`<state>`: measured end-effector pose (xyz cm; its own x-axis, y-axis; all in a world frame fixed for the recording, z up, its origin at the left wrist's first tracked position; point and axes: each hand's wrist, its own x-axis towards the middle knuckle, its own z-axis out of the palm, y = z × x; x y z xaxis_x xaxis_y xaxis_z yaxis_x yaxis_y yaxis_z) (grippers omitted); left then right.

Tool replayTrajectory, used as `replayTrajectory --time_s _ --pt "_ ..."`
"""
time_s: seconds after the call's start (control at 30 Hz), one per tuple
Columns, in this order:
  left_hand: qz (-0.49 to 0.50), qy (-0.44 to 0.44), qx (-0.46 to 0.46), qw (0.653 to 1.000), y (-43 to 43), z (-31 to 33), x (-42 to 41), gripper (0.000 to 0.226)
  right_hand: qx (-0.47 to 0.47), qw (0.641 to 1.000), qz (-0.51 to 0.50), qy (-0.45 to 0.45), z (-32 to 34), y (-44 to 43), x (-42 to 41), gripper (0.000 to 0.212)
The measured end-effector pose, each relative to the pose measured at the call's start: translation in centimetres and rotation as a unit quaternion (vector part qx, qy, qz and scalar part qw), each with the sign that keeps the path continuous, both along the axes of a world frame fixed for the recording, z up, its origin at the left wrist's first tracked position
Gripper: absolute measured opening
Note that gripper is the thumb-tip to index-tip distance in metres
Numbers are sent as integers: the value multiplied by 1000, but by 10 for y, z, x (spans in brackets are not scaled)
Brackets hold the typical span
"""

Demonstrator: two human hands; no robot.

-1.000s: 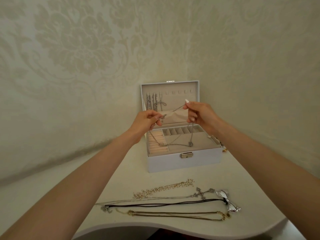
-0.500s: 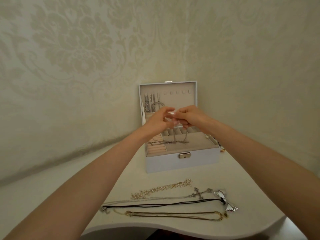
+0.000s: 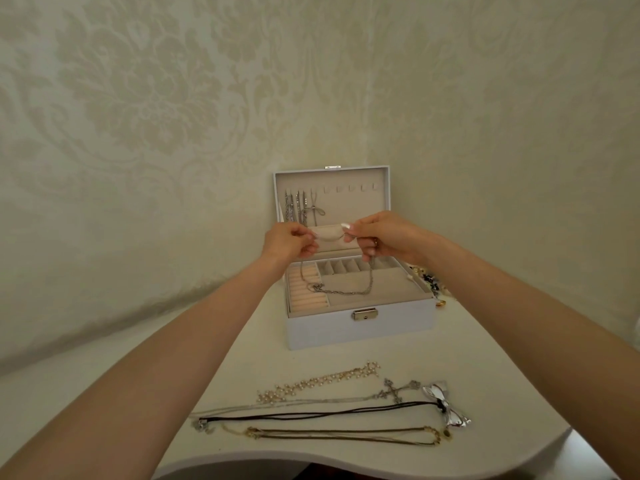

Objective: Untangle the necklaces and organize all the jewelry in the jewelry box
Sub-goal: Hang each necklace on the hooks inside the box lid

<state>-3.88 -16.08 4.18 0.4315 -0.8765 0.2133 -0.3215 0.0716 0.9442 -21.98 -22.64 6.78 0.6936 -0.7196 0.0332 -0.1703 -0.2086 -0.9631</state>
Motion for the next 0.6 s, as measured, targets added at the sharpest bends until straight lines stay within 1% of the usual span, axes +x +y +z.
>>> replayTrajectory --time_s 0.07,0.17,0.23,0.3,0.37,0.43,0.47,0.5,0.6 --pt "-29 -16 19 999 2 1 -8 22 47 998 -7 -45 0 0 3 20" --pt "5 -58 -10 998 3 0 -25 23 111 988 -23 -105 2 -1 8 19" --pt "17 -49 -41 998 4 1 -34 20 155 977 -30 -145 1 -1 10 18" --pt "10 -21 -47 999 6 3 -40 13 185 964 -40 -188 0 0 10 17" --pt "-11 -6 -33 999 7 6 -43 6 178 959 -51 -214 0 1 11 18" --pt "-38 -6 -17 999 5 8 -46 5 142 964 -75 -211 -1 1 11 20" --pt "-54 2 -12 998 5 9 -48 8 120 967 -90 -204 -1 1 11 20" --pt "-69 11 -7 998 3 10 -49 15 101 969 -104 -199 -2 2 12 20" --pt "-119 30 18 992 -1 16 -52 32 77 965 -136 -209 -3 4 14 20"
